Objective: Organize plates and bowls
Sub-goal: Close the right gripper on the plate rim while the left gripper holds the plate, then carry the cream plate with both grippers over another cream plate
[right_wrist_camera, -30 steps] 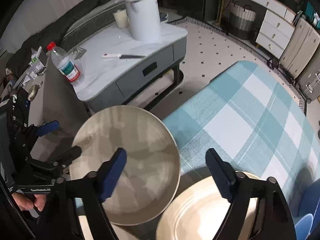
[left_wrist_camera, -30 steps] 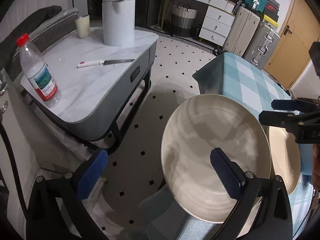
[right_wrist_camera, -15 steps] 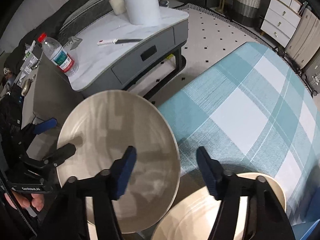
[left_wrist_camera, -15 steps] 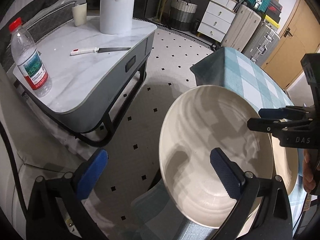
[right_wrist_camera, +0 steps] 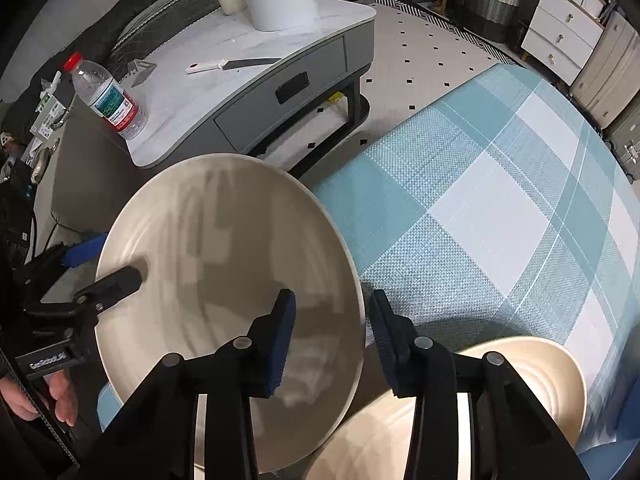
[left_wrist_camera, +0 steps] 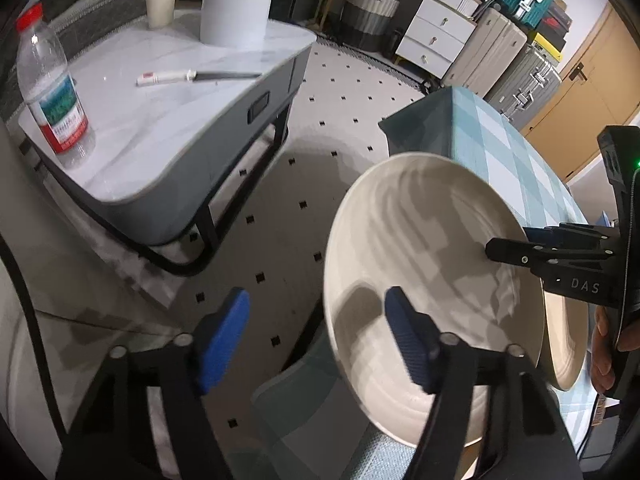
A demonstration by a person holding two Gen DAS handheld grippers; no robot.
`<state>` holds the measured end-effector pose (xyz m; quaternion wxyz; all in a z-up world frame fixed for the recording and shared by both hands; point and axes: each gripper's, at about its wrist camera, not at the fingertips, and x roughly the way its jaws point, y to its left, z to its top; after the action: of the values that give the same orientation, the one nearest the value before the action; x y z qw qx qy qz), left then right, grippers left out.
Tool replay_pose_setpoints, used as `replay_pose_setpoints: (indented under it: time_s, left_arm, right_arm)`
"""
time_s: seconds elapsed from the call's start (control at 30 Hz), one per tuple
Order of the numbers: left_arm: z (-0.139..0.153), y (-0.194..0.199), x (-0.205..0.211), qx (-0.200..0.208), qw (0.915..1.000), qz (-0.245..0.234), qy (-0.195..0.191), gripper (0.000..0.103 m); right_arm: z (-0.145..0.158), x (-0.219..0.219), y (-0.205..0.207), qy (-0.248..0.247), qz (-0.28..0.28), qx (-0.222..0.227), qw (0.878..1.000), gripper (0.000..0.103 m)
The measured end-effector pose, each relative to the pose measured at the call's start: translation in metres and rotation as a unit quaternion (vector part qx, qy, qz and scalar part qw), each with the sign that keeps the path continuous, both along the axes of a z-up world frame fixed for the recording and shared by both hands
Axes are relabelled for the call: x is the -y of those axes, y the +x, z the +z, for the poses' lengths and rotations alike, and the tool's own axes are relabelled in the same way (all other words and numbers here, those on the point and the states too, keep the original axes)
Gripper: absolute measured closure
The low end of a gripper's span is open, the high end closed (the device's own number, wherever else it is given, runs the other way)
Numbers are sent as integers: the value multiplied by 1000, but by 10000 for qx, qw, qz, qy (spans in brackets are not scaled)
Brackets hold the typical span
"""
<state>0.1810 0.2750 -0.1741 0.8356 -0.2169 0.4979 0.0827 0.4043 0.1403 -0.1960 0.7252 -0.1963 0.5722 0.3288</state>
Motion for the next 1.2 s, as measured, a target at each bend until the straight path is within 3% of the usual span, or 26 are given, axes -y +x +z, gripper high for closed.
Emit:
replay_pose_setpoints:
  time_s: [0.1,0.13,0.2,0.3,0.7,1.07,1.2]
  left_arm:
    - [-2,-2,-2,87,9995,13,-301,52]
    - [-2,-2,-1,100,9995,-10,-304,56]
    - [1,-2,1,157,9992,-97,-357,72]
    - [4,-1,6,169,9990,-193,-377,81]
    - [9,2,5,-4,9990,-218,-382,81]
    - [15,7,0,-100,9966,-268,-768,81]
    - [18,8,3,-99,9969,-289,-723,81]
  right_arm:
    - [0,1,0,42,-72,-42,10000,71]
    - [0,1,1,38,-95,-61,9999,72]
    - [0,2,0,50,-130,-74,9999,75]
    - [1,2,-3,57,-145,-43,9999,77]
    - [7,7,-2,209,-420,-127,9988,83]
    - [15,18,5,338,-744,-338,9961,84]
    - [18,21,7,413,-841,-337,9950,84]
